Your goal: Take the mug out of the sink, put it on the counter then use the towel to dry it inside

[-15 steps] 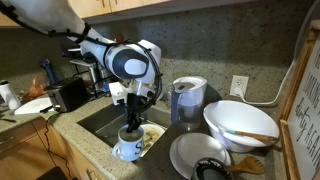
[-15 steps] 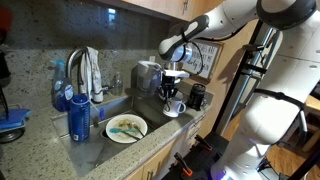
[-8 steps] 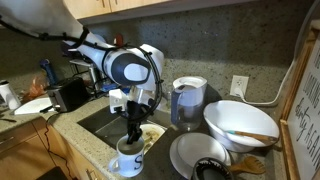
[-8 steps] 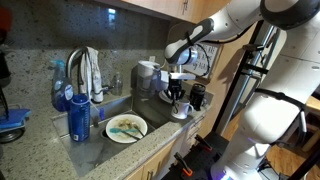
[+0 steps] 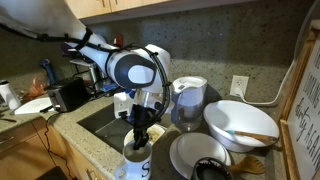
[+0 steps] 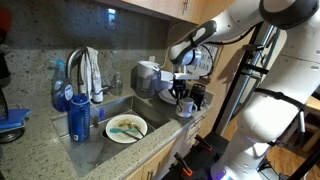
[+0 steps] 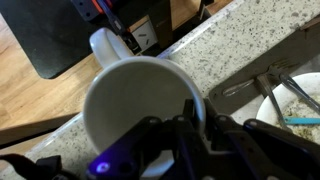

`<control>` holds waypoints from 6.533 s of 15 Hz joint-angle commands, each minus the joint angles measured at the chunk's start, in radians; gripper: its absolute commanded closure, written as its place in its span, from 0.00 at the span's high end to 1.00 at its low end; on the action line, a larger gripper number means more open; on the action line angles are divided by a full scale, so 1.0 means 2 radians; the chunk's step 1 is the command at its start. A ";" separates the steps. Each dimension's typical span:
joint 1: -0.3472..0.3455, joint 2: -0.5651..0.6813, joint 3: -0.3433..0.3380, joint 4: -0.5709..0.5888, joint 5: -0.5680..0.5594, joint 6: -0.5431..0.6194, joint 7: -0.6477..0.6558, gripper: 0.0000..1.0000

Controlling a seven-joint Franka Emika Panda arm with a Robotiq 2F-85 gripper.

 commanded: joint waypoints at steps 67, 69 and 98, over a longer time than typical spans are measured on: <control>0.059 0.253 0.108 0.359 0.056 0.014 -0.350 1.00; 0.064 0.284 0.119 0.396 0.047 0.013 -0.369 1.00; 0.114 0.451 0.163 0.619 -0.014 0.054 -0.448 0.27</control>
